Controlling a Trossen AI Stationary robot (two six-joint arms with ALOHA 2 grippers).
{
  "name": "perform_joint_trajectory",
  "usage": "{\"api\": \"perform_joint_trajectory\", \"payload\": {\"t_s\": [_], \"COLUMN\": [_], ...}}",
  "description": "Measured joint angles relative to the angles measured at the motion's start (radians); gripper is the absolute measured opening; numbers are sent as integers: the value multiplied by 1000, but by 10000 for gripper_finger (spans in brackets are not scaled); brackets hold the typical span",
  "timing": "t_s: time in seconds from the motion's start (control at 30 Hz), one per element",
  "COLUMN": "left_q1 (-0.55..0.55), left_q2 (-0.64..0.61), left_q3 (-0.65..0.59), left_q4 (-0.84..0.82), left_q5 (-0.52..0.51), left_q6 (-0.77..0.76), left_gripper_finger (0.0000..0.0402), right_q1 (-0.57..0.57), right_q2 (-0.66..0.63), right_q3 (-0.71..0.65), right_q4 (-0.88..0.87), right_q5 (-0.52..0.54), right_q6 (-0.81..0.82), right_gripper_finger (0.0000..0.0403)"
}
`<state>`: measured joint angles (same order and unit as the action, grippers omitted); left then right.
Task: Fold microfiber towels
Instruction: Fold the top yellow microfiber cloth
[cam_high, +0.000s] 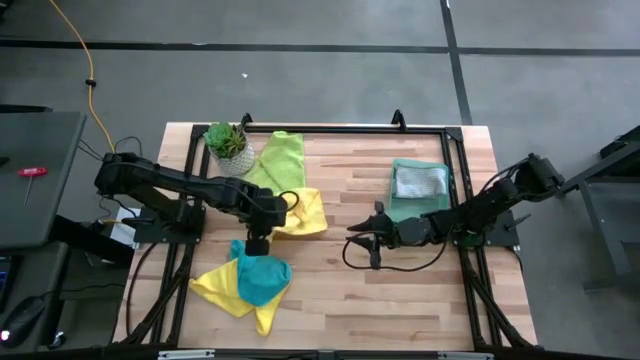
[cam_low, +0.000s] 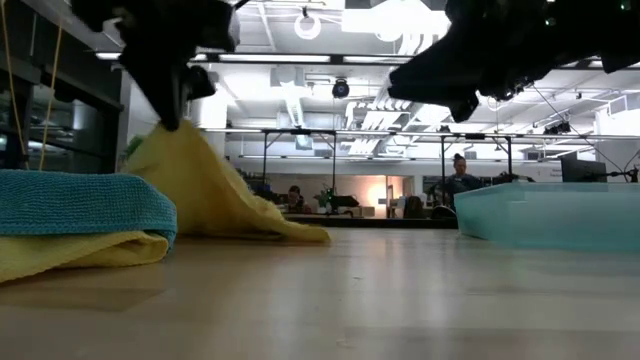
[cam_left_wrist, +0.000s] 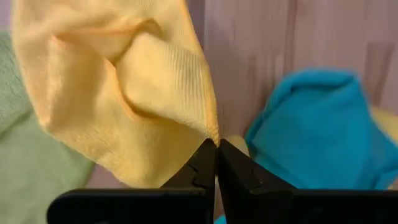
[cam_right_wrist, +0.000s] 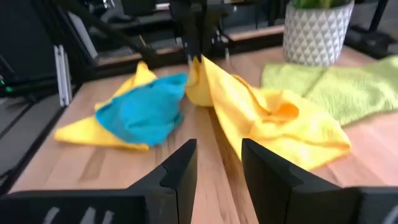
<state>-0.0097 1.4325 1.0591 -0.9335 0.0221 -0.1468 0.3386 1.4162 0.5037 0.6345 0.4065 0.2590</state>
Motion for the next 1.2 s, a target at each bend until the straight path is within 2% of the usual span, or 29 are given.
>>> {"api": "perform_joint_trajectory", "payload": {"t_s": [0.2,0.33,0.5,0.63,0.77,0.83,0.93,1.1,1.2], "left_q1": [-30,-31,-32,-32,-33,-32,-35,-51,-59], "left_q2": [37,60,75,74,74,73,73,73,73], "left_q3": [-106,-141,-144,-144,-144,-144,-144,-144,-144], "left_q4": [104,154,160,153,155,160,165,175,181], "left_q5": [-84,-94,-94,-100,-120,-121,-118,-117,-116], "left_q6": [16,16,-5,-18,-25,-25,-36,-52,-52], "left_gripper_finger": [0,0,0,0,0,0,0,0,0], "right_q1": [0,-5,-49,-79,-107,-126,-160,-220,-246], "right_q2": [6,73,260,384,462,490,519,549,554], "right_q3": [0,5,146,319,449,497,538,558,555], "right_q4": [-113,-119,-157,-342,-528,-557,-596,-609,-614], "right_q5": [-6,-6,-46,-42,-18,-14,-15,-128,-151], "right_q6": [57,73,-27,-190,-245,-280,-321,-329,-329], "right_gripper_finger": [119,119,119,119,119,119,119,119,119]}}
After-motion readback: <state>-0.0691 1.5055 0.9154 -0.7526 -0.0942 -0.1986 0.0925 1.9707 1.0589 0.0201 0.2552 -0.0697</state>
